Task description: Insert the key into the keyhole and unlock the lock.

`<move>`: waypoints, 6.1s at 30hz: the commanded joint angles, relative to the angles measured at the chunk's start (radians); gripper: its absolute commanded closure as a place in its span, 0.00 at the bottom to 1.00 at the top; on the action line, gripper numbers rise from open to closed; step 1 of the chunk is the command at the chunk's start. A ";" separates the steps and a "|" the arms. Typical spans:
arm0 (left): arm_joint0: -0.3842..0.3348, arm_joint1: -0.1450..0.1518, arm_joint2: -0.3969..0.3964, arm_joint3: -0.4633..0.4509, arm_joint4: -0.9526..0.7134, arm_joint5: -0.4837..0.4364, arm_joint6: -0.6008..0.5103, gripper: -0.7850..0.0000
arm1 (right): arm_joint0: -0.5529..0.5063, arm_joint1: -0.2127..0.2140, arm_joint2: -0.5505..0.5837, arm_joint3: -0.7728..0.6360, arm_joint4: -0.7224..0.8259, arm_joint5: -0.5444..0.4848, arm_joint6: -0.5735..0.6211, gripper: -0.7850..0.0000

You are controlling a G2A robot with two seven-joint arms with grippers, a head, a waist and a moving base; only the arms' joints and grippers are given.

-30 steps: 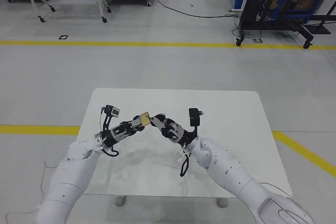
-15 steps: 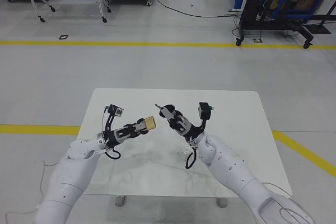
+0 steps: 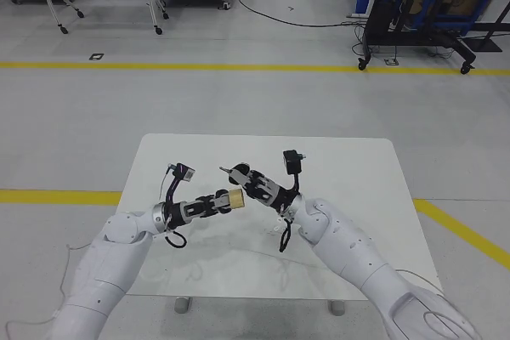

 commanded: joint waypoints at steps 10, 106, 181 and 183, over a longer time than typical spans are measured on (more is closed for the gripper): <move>-0.022 -0.002 -0.001 0.065 -0.059 0.028 0.001 1.00 | -0.055 0.043 0.026 -0.097 0.009 0.000 0.111 1.00; 0.117 -0.050 -0.044 -0.098 0.059 0.165 0.559 1.00 | -0.315 -0.018 -0.006 -0.332 0.065 0.578 -0.064 1.00; -0.092 -0.097 -0.002 0.237 -0.394 0.824 0.070 1.00 | -0.264 -0.027 0.101 -0.311 0.003 0.416 0.088 1.00; -0.091 -0.097 -0.003 0.235 -0.389 0.801 0.070 1.00 | -0.275 -0.027 0.105 -0.320 -0.008 0.406 0.074 1.00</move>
